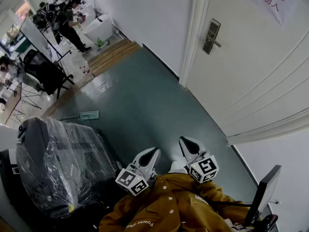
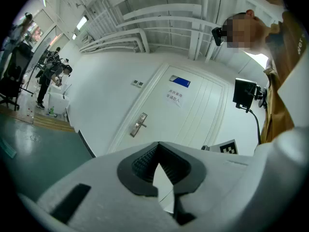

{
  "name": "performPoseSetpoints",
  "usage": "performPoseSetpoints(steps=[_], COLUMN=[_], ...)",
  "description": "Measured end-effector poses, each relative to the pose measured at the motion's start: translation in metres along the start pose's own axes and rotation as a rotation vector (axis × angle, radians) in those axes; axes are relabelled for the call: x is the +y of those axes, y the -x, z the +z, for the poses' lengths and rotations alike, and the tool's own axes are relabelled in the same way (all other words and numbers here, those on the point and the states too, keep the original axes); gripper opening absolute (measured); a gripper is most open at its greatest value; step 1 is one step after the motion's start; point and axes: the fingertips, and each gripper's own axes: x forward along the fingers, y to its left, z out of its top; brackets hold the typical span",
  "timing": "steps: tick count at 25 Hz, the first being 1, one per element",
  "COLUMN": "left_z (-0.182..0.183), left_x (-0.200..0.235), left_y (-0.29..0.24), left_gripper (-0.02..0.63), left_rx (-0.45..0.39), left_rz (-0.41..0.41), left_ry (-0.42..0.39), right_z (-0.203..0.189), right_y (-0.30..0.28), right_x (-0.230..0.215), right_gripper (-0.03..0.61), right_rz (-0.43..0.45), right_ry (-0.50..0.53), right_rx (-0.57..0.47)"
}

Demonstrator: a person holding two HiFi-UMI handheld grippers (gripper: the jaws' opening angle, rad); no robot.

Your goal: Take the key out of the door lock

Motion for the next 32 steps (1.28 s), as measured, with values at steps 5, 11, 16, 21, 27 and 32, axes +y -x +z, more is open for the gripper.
performPoseSetpoints(steps=[5, 11, 16, 21, 27, 32], left_z=[-0.002, -0.003, -0.006, -0.009, -0.016, 0.005], left_x=[0.000, -0.002, -0.004, -0.016, -0.012, 0.019], left_y=[0.004, 0.005, -0.003, -0.027, -0.065, -0.113], left_gripper=[-0.002, -0.002, -0.002, -0.002, -0.002, -0.002], left_rx=[0.001, 0.008, 0.018, 0.021, 0.023, 0.042], left_rz=[-0.003, -0.011, -0.017, -0.021, -0.012, -0.037], left_ry=[0.007, 0.005, 0.004, 0.004, 0.038, 0.034], right_z=[-0.001, 0.002, 0.010, 0.009, -0.001, 0.013], right_y=[0.001, 0.004, 0.010, 0.026, 0.026, -0.005], right_x=[0.006, 0.008, 0.006, -0.025, -0.071, -0.115], right_gripper=[0.005, 0.005, 0.006, 0.006, 0.006, 0.006], right_rz=[0.001, 0.006, 0.012, -0.015, -0.051, -0.092], right_ry=[-0.001, 0.003, -0.012, -0.027, -0.060, -0.086], right_rx=[-0.002, -0.014, -0.050, -0.053, -0.034, -0.041])
